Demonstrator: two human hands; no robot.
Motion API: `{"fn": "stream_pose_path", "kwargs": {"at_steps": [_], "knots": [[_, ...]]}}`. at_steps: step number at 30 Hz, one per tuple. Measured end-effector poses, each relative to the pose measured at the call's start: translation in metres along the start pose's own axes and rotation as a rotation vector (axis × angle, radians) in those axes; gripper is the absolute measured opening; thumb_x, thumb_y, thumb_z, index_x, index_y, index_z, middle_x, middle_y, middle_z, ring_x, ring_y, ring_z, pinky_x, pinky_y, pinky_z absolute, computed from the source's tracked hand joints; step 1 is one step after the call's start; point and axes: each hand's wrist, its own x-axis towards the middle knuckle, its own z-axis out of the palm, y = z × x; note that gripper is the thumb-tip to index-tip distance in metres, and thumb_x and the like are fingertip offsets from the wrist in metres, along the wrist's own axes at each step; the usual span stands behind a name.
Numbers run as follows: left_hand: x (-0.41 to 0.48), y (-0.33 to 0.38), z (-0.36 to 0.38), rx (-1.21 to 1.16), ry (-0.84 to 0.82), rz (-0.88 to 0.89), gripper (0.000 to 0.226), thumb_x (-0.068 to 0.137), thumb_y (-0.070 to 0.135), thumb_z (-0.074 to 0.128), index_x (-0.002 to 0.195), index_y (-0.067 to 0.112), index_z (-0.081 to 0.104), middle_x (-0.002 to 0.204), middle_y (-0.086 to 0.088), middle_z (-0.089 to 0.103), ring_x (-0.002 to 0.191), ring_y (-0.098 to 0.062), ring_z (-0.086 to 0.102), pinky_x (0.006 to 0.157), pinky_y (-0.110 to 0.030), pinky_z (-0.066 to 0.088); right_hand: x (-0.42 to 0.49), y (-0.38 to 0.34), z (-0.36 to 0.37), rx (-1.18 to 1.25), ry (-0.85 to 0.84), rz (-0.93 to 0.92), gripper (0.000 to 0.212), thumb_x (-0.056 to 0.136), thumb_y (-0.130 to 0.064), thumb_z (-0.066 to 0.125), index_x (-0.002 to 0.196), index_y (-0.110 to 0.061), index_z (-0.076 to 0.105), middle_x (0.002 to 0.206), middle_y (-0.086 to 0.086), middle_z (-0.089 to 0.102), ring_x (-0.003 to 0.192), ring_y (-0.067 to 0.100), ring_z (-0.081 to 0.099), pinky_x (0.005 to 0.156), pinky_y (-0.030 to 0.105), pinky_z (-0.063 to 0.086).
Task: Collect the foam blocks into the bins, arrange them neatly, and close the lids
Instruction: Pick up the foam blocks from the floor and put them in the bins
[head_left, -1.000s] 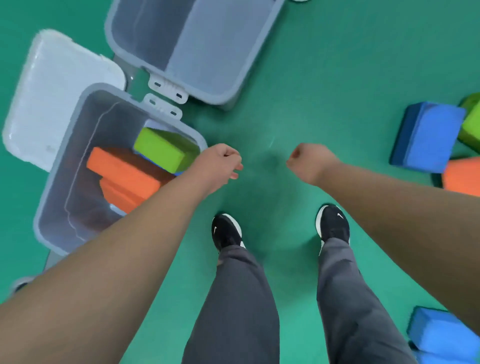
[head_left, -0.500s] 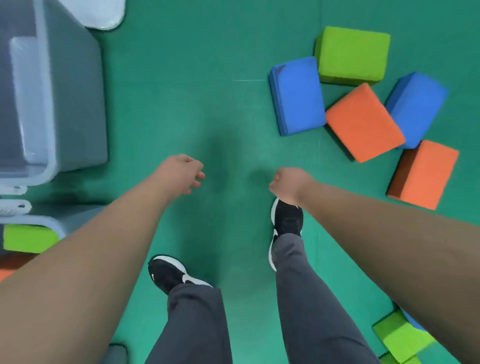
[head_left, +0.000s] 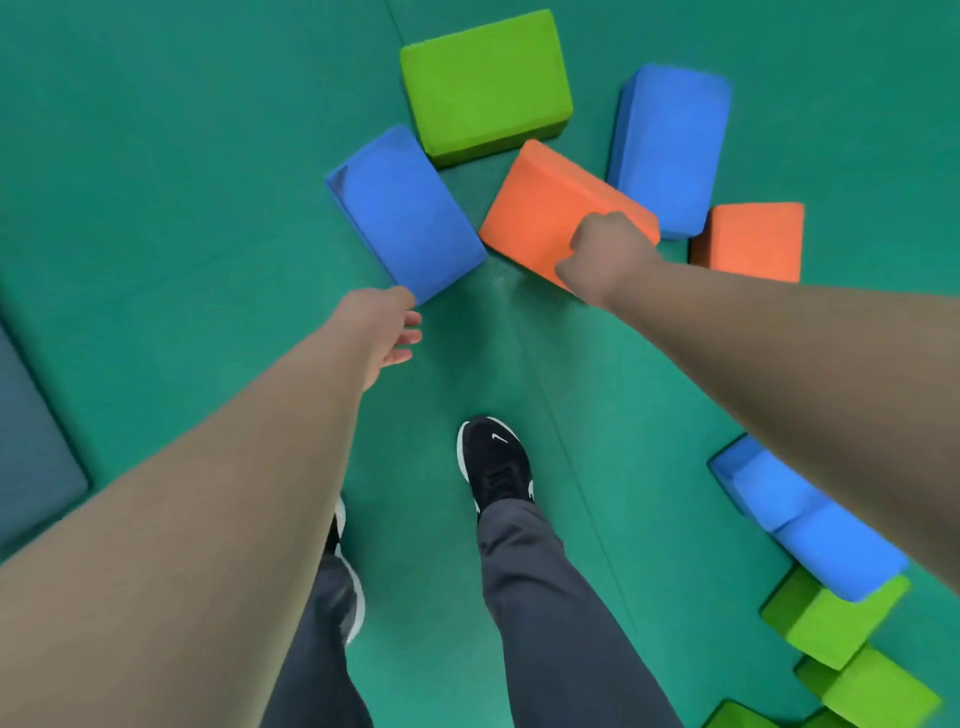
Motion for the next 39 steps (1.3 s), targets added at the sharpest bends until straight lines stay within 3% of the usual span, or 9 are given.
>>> {"fn": "stream_pose_path", "kwargs": {"at_steps": [4,8,10,13,17,21,30,35,39], "knots": [[0.039,0.007,0.012,0.073,0.068,0.016,0.031,0.097,0.027,0.059,0.124,0.011,0.060,0.118,-0.006,0.065,0.096,-0.019,0.070,0.082,-0.036,0.059,0.028,0.014,0.017,0.009,0.161,0.001,0.060,0.082,-0.027,0.068,0.135,-0.006,0.051,0.138,0.016,0.047,0.126,0.039,0.049,0.103,0.045,0.046],[0.072,0.005,0.004,0.102,0.120,0.021,0.026,0.098,0.028,0.064,0.117,0.014,0.054,0.094,0.003,0.055,0.105,-0.022,0.063,0.103,-0.039,0.055,0.053,0.021,0.043,0.072,0.239,0.010,0.088,0.078,-0.034,0.074,0.152,-0.008,0.033,0.155,0.013,0.039,0.142,0.035,0.039,0.117,0.046,0.036],[0.088,0.004,-0.004,0.089,0.156,0.022,0.031,0.097,0.031,0.066,0.122,0.019,0.053,0.103,0.002,0.056,0.111,-0.020,0.061,0.107,-0.038,0.052,0.060,0.019,0.056,0.014,0.295,0.020,0.097,0.079,-0.040,0.074,0.158,-0.007,0.027,0.157,0.013,0.038,0.142,0.035,0.037,0.118,0.046,0.034],[0.106,0.004,-0.010,-0.014,0.152,0.024,0.046,0.095,0.030,0.069,0.137,0.021,0.053,0.131,0.000,0.054,0.122,-0.016,0.059,0.107,-0.034,0.051,0.062,0.017,0.069,-0.116,0.457,0.057,0.091,0.081,-0.050,0.072,0.153,-0.008,0.036,0.142,0.016,0.045,0.127,0.039,0.046,0.105,0.049,0.039],[0.119,0.008,-0.005,-0.169,0.041,0.010,0.055,0.097,0.022,0.067,0.148,0.022,0.046,0.155,-0.004,0.044,0.131,-0.022,0.058,0.104,-0.033,0.050,0.061,0.018,0.086,-0.128,0.431,0.026,0.082,0.084,-0.060,0.070,0.143,-0.009,0.046,0.134,0.014,0.051,0.124,0.037,0.049,0.103,0.049,0.042],[0.122,0.018,0.003,-0.305,0.059,-0.009,0.038,0.094,0.019,0.072,0.124,0.023,0.050,0.130,-0.006,0.050,0.104,-0.024,0.071,0.093,-0.034,0.060,0.059,0.020,0.086,-0.063,0.429,-0.001,0.068,0.079,-0.062,0.074,0.125,-0.015,0.055,0.127,0.011,0.053,0.119,0.036,0.052,0.099,0.048,0.043],[0.129,0.010,-0.002,-0.091,0.071,-0.039,0.044,0.081,0.042,0.089,0.108,0.021,0.062,0.113,-0.004,0.068,0.096,-0.015,0.072,0.069,-0.029,0.062,0.053,0.002,0.089,-0.022,0.377,0.131,0.075,0.069,-0.062,0.079,0.126,-0.022,0.049,0.133,0.013,0.044,0.120,0.037,0.046,0.099,0.047,0.041],[0.131,0.002,-0.006,-0.132,0.065,-0.026,0.038,0.080,0.043,0.087,0.099,0.023,0.059,0.104,-0.003,0.062,0.094,-0.017,0.064,0.087,-0.037,0.061,0.049,-0.014,0.099,0.097,0.272,0.132,0.083,0.072,-0.044,0.086,0.136,-0.019,0.038,0.135,0.009,0.049,0.125,0.037,0.051,0.101,0.049,0.044],[0.123,-0.002,-0.012,-0.144,0.048,-0.031,0.054,0.076,0.044,0.086,0.117,0.020,0.060,0.106,-0.003,0.064,0.095,-0.020,0.066,0.095,-0.039,0.057,0.039,-0.021,0.109,0.028,0.206,0.104,0.085,0.072,-0.046,0.085,0.136,-0.017,0.037,0.136,0.010,0.046,0.126,0.037,0.049,0.100,0.049,0.044]]}}
